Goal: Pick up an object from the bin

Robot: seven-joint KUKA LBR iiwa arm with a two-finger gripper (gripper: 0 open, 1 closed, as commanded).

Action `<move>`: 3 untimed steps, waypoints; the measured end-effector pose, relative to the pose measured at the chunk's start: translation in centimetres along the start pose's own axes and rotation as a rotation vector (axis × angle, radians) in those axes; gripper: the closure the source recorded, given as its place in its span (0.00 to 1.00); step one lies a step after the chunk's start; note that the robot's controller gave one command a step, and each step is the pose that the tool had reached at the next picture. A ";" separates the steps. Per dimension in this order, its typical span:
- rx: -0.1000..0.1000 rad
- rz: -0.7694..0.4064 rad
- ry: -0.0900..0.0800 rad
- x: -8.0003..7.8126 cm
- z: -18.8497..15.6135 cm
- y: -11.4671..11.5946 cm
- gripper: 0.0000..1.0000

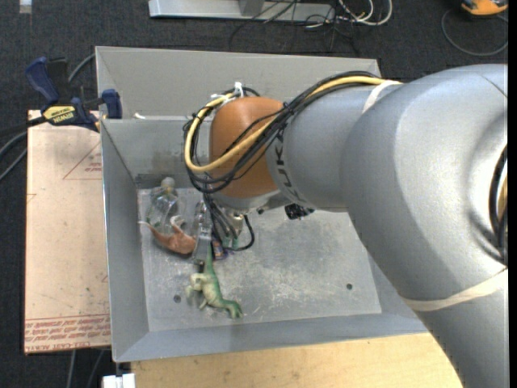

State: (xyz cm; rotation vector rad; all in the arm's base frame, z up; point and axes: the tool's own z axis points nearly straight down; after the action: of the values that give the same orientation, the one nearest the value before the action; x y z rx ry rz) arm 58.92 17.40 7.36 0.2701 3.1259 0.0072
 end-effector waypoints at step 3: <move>0.003 0.001 0.007 0.2 -2.0 -0.1 1.00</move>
Offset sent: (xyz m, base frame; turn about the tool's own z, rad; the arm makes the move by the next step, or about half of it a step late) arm 0.0000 0.0000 0.0501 0.0000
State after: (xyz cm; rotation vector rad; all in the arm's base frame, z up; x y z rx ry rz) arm 58.66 17.30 9.34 0.2729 3.1328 0.0032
